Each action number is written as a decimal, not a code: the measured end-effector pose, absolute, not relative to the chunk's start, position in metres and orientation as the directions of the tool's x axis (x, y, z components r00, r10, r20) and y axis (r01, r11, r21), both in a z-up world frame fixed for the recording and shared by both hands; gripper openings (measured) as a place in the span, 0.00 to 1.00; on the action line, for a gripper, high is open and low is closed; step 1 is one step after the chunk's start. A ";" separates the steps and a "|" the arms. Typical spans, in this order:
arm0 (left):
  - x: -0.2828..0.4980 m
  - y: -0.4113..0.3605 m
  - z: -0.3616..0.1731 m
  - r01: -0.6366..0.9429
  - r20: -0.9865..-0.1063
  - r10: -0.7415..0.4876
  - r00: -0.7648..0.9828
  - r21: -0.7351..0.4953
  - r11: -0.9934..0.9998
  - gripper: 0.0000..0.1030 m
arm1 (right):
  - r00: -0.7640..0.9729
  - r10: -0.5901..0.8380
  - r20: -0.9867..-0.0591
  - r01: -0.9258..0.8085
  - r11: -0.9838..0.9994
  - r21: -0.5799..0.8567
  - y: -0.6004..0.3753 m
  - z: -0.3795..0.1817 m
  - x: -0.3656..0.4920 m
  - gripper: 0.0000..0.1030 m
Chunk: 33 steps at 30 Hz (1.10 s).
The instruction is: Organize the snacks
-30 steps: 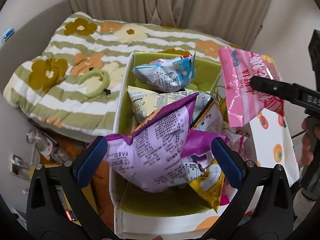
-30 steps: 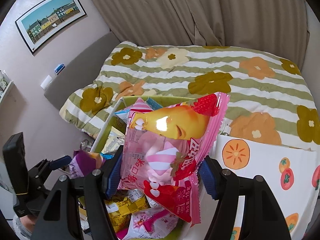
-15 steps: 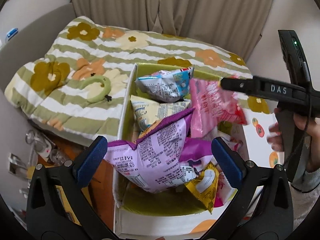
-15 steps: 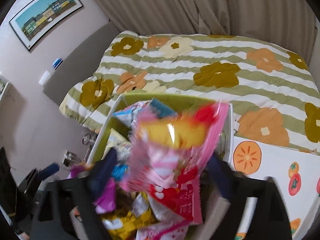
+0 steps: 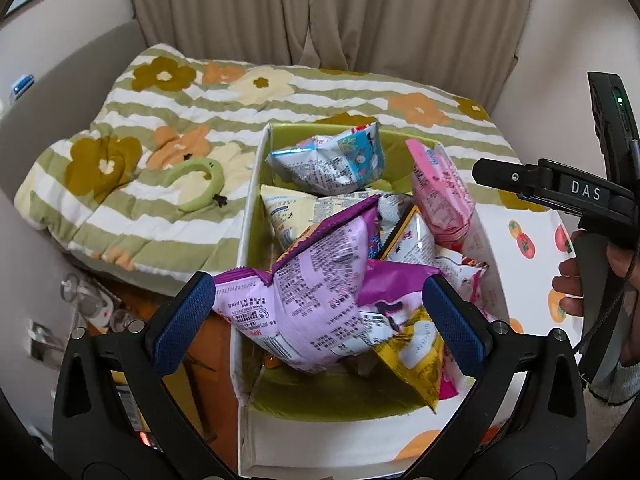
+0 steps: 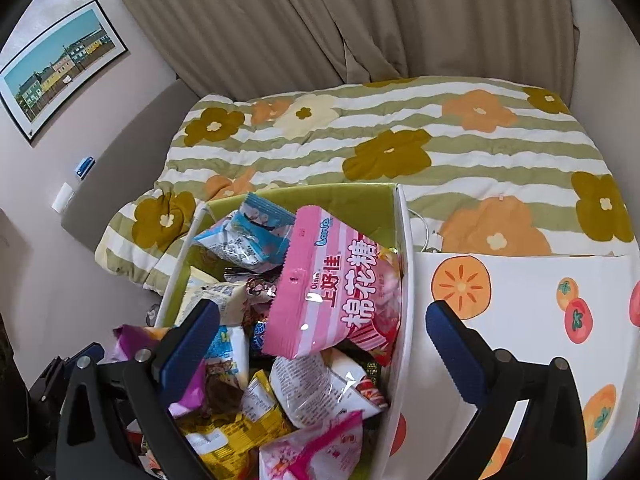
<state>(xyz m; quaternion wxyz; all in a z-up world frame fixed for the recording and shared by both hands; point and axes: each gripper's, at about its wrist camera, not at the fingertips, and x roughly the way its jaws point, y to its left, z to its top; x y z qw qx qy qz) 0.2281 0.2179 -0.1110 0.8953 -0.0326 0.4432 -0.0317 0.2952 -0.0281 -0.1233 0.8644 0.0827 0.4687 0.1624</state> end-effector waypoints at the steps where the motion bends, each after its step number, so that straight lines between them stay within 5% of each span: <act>1: 0.226 0.215 -0.108 0.028 -0.788 -0.081 0.610 -0.081 0.996 0.99 | 0.512 0.361 -0.779 -0.207 0.933 0.296 -0.028 -0.120 0.293 1.00; 18: 0.107 0.129 -0.009 0.084 -0.602 -0.096 0.793 -0.047 0.995 0.99 | 0.768 0.185 -0.613 -0.139 0.983 0.122 -0.112 -0.006 0.123 1.00; 33: 0.011 0.076 0.003 0.117 -0.531 -0.103 0.841 -0.008 0.993 0.99 | 0.842 -0.008 -0.540 0.003 1.000 -0.010 -0.161 -0.001 0.003 1.00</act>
